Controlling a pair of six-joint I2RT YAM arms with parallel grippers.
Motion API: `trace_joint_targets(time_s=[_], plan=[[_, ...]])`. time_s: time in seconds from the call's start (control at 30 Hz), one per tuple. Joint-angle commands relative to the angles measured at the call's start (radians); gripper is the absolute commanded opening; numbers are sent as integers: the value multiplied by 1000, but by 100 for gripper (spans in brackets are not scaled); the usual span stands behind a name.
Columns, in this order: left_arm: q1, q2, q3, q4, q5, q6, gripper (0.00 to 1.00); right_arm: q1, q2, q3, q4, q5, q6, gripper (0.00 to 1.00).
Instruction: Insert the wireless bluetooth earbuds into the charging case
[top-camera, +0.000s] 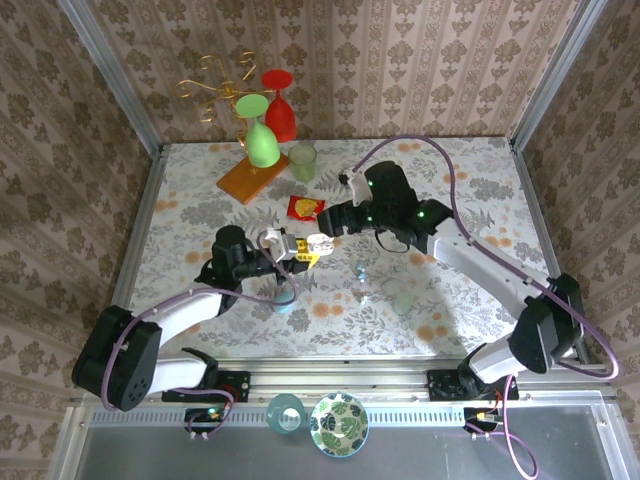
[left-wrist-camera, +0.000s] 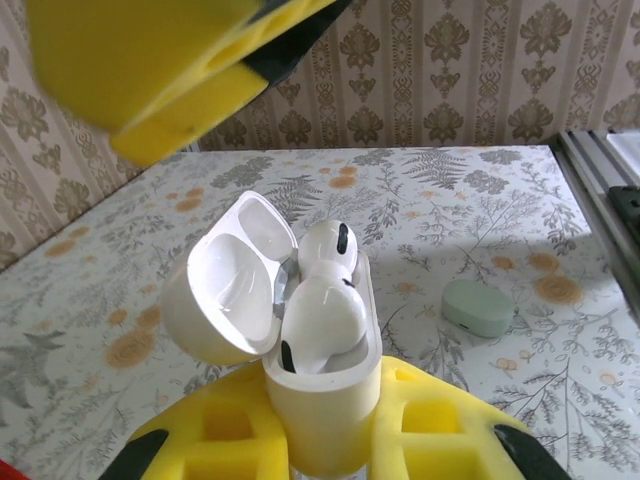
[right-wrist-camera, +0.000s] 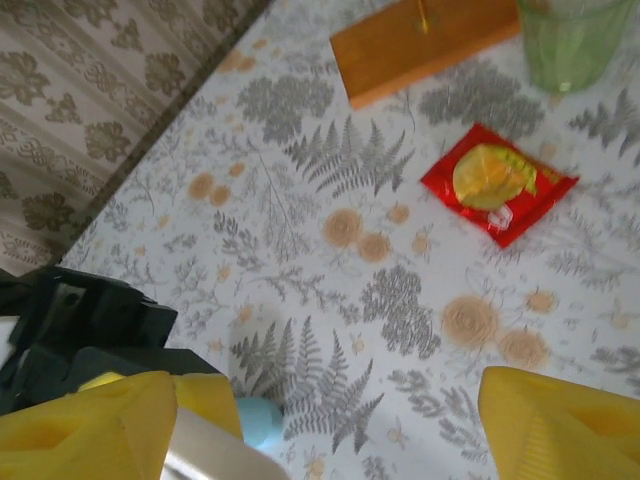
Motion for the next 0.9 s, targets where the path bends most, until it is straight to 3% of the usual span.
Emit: trace_joint_targets(time_s=[0.0, 0.3, 0.87], plan=[[-5, -25, -9, 20, -15, 89, 0, -8, 49, 60, -131, -59, 48, 81], [-5, -29, -25, 59, -44, 73, 0, -9, 101, 94, -179, -96, 18, 84], [-4, -10, 2, 83, -75, -7, 0, -9, 39, 92, -332, -137, -149, 87]])
